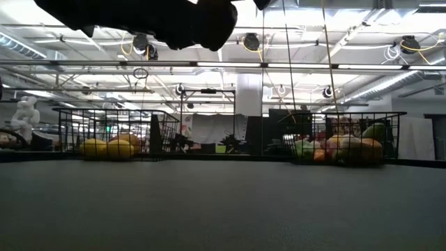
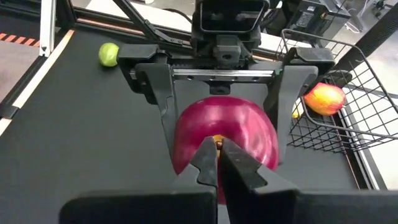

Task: Sort produce into baskets
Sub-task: Put the red apple into the left black wire basket

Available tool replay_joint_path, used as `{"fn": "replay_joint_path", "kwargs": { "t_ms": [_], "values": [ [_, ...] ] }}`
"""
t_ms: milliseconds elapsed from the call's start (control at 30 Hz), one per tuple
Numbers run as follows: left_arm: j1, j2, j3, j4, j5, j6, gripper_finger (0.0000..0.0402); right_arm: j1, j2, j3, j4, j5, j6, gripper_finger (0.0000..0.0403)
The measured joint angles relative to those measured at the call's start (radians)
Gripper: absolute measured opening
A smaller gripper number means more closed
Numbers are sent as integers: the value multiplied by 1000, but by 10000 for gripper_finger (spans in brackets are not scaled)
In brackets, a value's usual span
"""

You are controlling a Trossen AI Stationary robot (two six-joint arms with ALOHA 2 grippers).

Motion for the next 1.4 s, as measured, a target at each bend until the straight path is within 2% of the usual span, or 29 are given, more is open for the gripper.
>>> {"fn": "replay_joint_path", "kwargs": {
  "t_ms": [200, 533, 867, 1033, 1133, 1267, 1400],
  "values": [
    [0, 0, 1, -2, -1, 26, 343, 0, 0, 0, -5, 0, 0, 0],
    [0, 0, 1, -6, -1, 33, 338, 0, 0, 0, -7, 0, 0, 4],
    [0, 0, 1, -5, -28, 35, 337, 1, 0, -2, -4, 19, 16, 74],
    [0, -7, 2, -26, -31, 35, 337, 6, -10, 34, 4, 137, 4, 117],
    [0, -18, 3, -61, -55, 35, 337, 24, -34, 82, -3, 244, -5, 148],
    [0, -73, 4, -175, -143, 41, 336, 63, -81, 122, -88, 412, -5, 188],
    [10, -174, 4, -340, -281, 53, 336, 102, -141, 112, -231, 461, 132, 218]
  ]
}}
